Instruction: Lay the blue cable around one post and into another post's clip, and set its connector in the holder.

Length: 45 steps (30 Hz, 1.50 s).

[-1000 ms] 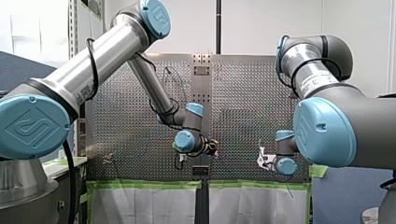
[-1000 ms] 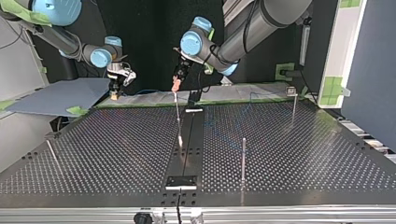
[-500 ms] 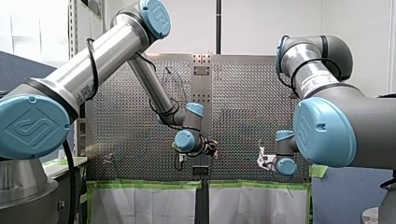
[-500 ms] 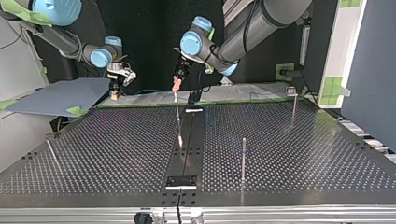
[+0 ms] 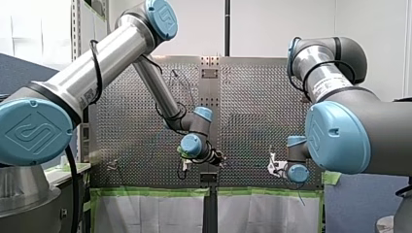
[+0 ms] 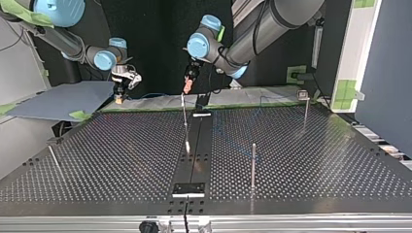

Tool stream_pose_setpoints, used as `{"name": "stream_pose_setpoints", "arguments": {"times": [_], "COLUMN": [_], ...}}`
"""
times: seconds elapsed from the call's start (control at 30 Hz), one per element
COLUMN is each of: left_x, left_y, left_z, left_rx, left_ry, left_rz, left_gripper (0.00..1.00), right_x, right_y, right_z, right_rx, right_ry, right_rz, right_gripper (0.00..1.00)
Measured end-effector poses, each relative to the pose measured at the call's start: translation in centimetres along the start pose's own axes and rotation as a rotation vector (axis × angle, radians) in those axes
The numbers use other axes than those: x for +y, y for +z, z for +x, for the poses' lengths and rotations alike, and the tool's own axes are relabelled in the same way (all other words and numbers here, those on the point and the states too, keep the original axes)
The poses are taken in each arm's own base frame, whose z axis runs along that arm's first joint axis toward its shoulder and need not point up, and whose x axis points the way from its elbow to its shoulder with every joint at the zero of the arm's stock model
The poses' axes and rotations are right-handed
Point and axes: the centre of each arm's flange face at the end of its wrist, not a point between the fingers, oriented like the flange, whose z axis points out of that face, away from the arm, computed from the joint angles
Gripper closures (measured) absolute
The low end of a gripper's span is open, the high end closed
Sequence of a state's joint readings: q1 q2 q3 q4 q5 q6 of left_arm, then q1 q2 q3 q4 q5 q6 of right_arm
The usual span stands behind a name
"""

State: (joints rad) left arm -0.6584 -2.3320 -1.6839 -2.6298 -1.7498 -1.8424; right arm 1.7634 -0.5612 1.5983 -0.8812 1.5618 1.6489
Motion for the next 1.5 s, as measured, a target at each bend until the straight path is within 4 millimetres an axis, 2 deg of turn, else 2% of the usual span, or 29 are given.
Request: {"name": "stream_pose_setpoints", "arguments": {"times": [1.5], "left_x": [0.56], "left_y": [-0.27], "left_z": [0.19], "left_rx": [0.019], "left_ry": [0.004], "left_rz": [-0.036], "left_gripper": [0.00], "right_x": [-0.08], "right_y": [-0.05], "right_z": [-0.28], "right_rx": [-0.005], "right_ry": [0.004], "right_rz": [0.010], "right_gripper": [0.98]}}
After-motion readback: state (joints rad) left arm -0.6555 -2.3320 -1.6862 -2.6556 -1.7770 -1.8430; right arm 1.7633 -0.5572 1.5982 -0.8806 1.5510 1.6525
